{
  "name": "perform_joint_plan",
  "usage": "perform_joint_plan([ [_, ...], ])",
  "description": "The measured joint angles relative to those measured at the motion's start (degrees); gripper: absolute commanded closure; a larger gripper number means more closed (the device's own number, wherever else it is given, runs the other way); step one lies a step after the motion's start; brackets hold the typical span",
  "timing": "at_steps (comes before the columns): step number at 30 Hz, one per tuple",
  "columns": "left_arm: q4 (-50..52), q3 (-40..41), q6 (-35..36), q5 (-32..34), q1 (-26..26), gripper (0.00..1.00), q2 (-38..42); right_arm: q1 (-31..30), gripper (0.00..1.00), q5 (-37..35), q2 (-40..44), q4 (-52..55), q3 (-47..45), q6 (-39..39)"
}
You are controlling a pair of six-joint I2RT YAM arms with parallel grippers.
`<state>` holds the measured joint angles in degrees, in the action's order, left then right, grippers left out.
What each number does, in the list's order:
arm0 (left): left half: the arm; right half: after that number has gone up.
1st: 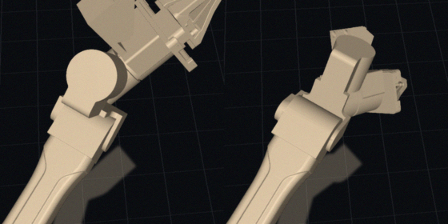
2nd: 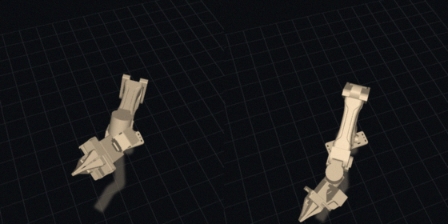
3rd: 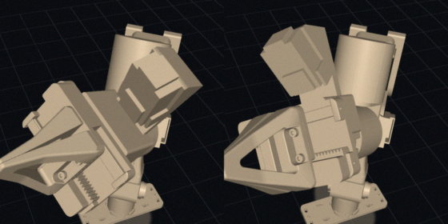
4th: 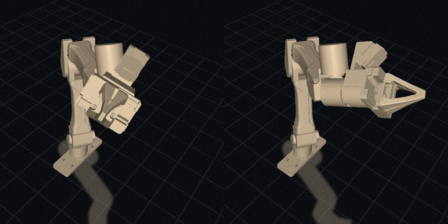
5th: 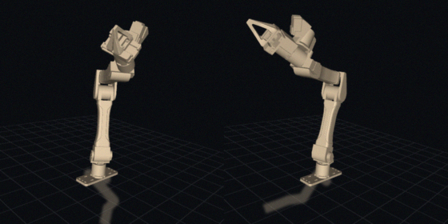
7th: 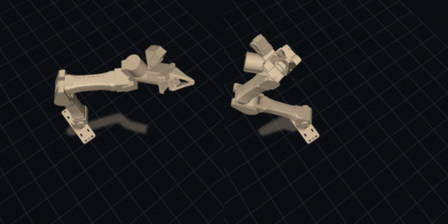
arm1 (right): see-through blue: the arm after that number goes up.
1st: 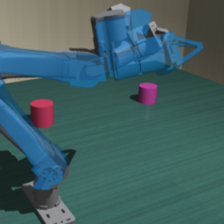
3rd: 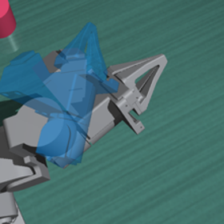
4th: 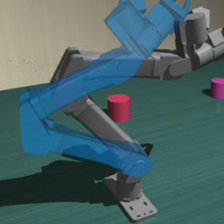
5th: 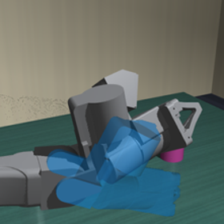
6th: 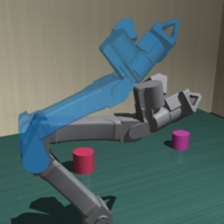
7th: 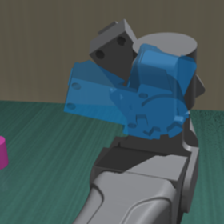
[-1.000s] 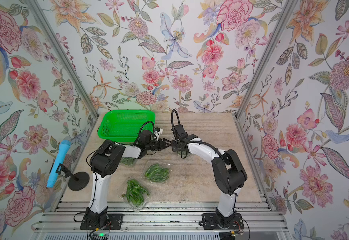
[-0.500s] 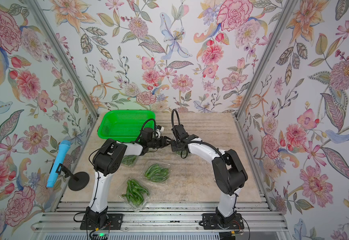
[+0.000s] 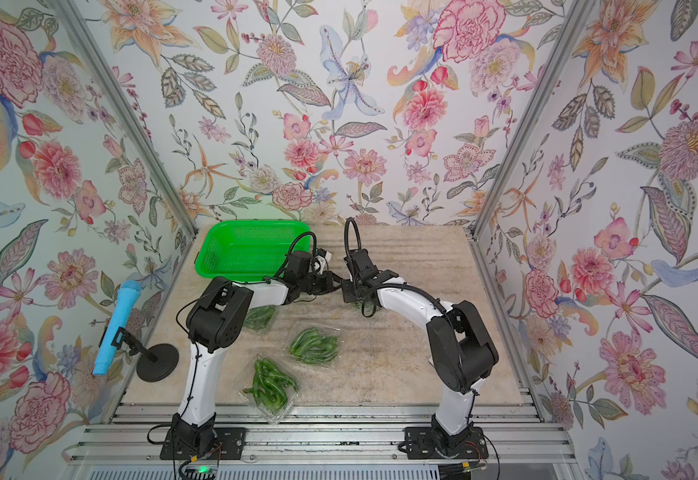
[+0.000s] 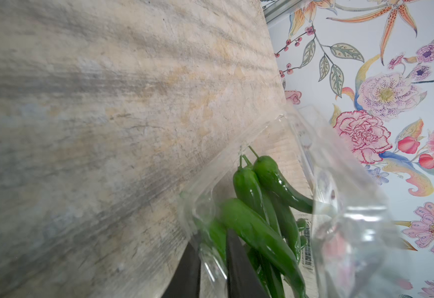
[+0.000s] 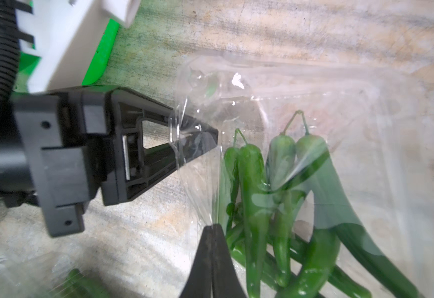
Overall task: Take small green peppers out of containers
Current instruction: Open the packing box at the center of the board.
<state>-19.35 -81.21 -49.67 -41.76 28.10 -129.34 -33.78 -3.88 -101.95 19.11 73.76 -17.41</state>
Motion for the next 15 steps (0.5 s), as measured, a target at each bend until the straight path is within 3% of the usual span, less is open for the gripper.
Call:
perform_joint_plan([
  [15, 4.72, -2.45, 2.86, 1.97, 0.37, 0.84, 0.00, 7.52, 1.00, 7.45, 10.05, -10.64, -10.91, -6.08],
])
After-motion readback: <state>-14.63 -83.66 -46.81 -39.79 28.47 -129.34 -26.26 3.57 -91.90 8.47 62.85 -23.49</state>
